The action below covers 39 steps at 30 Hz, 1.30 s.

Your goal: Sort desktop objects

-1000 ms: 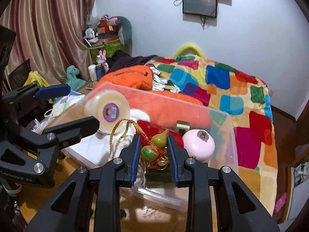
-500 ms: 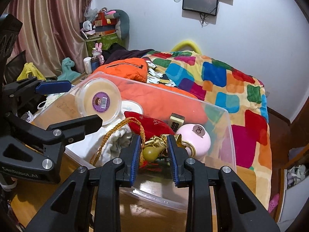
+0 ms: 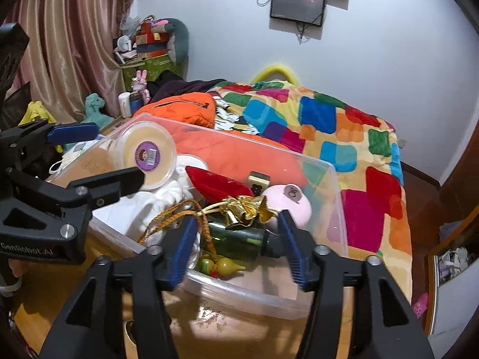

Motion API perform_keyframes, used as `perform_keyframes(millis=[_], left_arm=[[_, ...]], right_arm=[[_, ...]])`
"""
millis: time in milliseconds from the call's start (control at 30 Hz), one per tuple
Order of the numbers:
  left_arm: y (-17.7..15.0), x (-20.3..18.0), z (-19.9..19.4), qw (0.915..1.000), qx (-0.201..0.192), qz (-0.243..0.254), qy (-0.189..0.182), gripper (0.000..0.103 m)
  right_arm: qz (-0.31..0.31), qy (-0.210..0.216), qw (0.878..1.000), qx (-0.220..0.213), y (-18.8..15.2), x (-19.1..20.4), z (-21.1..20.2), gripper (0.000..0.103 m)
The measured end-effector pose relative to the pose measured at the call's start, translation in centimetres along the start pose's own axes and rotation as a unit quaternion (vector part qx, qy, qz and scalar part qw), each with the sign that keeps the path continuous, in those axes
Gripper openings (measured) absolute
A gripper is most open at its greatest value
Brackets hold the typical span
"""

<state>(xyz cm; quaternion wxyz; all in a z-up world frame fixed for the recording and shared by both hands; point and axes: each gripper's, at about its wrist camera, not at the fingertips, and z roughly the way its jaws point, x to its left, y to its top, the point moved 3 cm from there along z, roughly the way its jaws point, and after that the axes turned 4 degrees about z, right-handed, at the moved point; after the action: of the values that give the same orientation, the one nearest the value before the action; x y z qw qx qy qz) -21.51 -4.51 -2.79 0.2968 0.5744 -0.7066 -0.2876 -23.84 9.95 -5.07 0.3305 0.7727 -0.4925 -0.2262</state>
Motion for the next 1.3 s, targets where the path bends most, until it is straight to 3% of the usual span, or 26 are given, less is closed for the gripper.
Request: perform_keyframes(millis=[233,367,800,1300], left_arm=[[0.1,-0.1,-1.2,0.9998,-0.012,-0.01,0.01,0.094],[0.0,-0.4,-1.8,0.9997,-0.012,-0.021,0.009,0.094],[-1.3,-2.1,-5.5,0.9981,-0.037,-0.034,0.035,0.094],[-3.4,-3.1,-8.7,0.9961,-0.059,-0.048,0.044,0.095]], right_arm=[[0.015,-0.015,1.0,-0.013,-0.3,-0.5,-1.5,0.067],[0.035,-0.021,0.999,-0.025,-0.8,-0.9,-3.0,0.077],[0.065,-0.049,0.995,-0.055,-2.6,-1.3,-7.5,0.08],[0.108,-0.035,0.989,-0.09,-4.6,-1.2,-11.8,0.086]])
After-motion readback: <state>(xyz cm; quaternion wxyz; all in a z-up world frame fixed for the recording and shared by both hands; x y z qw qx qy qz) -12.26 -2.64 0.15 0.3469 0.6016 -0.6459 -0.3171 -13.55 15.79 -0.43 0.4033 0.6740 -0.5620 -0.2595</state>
